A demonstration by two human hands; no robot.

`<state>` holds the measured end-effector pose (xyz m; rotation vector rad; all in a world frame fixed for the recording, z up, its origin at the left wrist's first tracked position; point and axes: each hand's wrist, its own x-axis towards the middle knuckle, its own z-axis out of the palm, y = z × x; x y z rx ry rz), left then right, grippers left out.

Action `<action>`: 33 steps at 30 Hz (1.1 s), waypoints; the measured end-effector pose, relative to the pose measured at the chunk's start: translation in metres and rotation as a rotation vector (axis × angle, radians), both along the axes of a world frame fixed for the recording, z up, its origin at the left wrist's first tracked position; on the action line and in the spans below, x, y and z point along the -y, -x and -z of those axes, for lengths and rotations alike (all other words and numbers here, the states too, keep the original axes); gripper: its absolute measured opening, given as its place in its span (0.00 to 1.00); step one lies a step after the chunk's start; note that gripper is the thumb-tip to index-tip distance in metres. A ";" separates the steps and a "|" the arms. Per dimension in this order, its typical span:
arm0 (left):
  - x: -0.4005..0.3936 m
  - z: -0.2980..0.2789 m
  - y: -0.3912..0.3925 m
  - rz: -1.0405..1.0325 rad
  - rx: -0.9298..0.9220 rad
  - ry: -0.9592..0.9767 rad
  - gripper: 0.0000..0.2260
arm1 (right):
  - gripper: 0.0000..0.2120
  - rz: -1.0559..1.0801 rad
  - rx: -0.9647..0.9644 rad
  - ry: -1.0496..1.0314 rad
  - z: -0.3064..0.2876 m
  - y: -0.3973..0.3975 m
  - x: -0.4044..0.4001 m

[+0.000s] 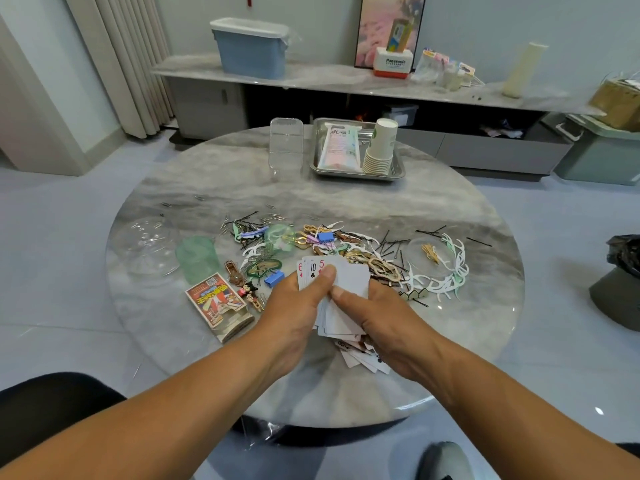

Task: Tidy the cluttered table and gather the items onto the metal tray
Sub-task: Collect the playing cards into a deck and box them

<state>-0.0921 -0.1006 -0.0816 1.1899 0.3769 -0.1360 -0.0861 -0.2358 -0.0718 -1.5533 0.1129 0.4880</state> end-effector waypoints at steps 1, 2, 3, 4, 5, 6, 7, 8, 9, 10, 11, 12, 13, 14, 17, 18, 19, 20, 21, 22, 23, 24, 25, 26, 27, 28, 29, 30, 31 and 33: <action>0.001 -0.001 0.000 -0.003 0.012 0.020 0.07 | 0.15 0.009 -0.002 -0.037 0.001 -0.001 0.002; 0.001 -0.001 0.000 -0.003 0.023 0.038 0.07 | 0.15 0.019 -0.001 -0.054 0.001 -0.003 0.006; 0.002 -0.001 0.001 0.004 0.035 0.045 0.08 | 0.15 0.025 0.002 -0.051 0.001 -0.005 0.009; 0.003 0.000 0.001 0.010 0.049 0.036 0.08 | 0.15 0.032 0.003 -0.040 0.001 -0.006 0.011; 0.004 0.000 0.002 0.016 0.065 0.018 0.09 | 0.15 0.042 0.000 -0.031 0.001 -0.006 0.013; 0.005 0.001 0.003 0.020 0.080 -0.005 0.10 | 0.15 0.050 -0.006 -0.021 0.001 -0.006 0.014; 0.006 0.002 0.003 0.027 0.084 -0.023 0.11 | 0.16 0.055 -0.009 -0.002 0.001 -0.006 0.014; 0.007 0.002 0.003 0.042 0.079 -0.038 0.12 | 0.16 0.059 -0.007 0.025 0.000 -0.007 0.015; 0.008 0.002 0.003 0.072 0.066 -0.069 0.14 | 0.16 0.073 -0.003 0.056 -0.002 -0.010 0.018; 0.007 0.003 0.003 0.106 0.042 -0.127 0.15 | 0.17 0.094 0.000 0.094 -0.006 -0.015 0.022; 0.006 0.004 0.002 0.135 0.008 -0.202 0.16 | 0.18 0.120 0.006 0.153 -0.012 -0.021 0.027; 0.003 0.005 0.001 0.145 -0.032 -0.267 0.16 | 0.19 0.143 0.015 0.236 -0.018 -0.028 0.034; 0.000 0.007 0.001 0.150 -0.069 -0.320 0.17 | 0.19 0.159 0.021 0.319 -0.023 -0.033 0.043; -0.004 0.009 0.002 0.165 -0.091 -0.381 0.17 | 0.19 0.161 0.014 0.384 -0.027 -0.038 0.050; -0.013 0.017 0.007 0.335 -0.097 -0.638 0.26 | 0.21 0.081 -0.095 0.563 -0.021 -0.040 0.057; -0.015 0.019 0.009 0.417 -0.096 -0.722 0.31 | 0.22 0.040 -0.126 0.636 -0.015 -0.037 0.054; -0.015 0.021 0.011 0.499 -0.089 -0.813 0.37 | 0.23 -0.004 -0.131 0.722 -0.009 -0.035 0.051; -0.014 0.024 0.012 0.570 -0.070 -0.910 0.43 | 0.26 -0.054 -0.115 0.828 -0.004 -0.032 0.048; -0.013 0.027 0.013 0.620 -0.040 -1.008 0.47 | 0.29 -0.104 -0.091 0.943 0.000 -0.031 0.045; -0.011 0.030 0.015 0.645 0.001 -1.095 0.49 | 0.32 -0.141 -0.066 1.053 0.003 -0.030 0.043; -0.009 0.032 0.016 0.648 0.044 -1.166 0.49 | 0.35 -0.162 -0.046 1.144 0.005 -0.030 0.042; -0.008 0.034 0.017 0.638 0.081 -1.215 0.48 | 0.37 -0.171 -0.034 1.211 0.006 -0.030 0.040; -0.008 0.035 0.017 0.626 0.106 -1.238 0.47 | 0.39 -0.177 -0.030 1.251 0.008 -0.030 0.039; -0.007 0.036 0.016 0.617 0.116 -1.241 0.46 | 0.41 -0.183 -0.031 1.259 0.009 -0.030 0.039; -0.008 0.037 0.015 0.612 0.117 -1.238 0.45 | 0.43 -0.186 -0.034 1.243 0.010 -0.029 0.038; -0.008 0.038 0.014 0.608 0.117 -1.236 0.45 | 0.44 -0.183 -0.030 1.213 0.011 -0.029 0.037; -0.008 0.039 0.013 0.603 0.115 -1.238 0.46 | 0.44 -0.177 -0.022 1.174 0.012 -0.028 0.035; -0.009 0.039 0.012 0.597 0.114 -1.240 0.47 | 0.43 -0.172 -0.016 1.133 0.013 -0.027 0.034; -0.009 0.040 0.012 0.593 0.110 -1.243 0.48 | 0.42 -0.167 -0.015 1.093 0.014 -0.026 0.033; -0.010 0.040 0.010 0.592 0.104 -1.241 0.49 | 0.42 -0.158 -0.023 1.023 0.014 -0.026 0.031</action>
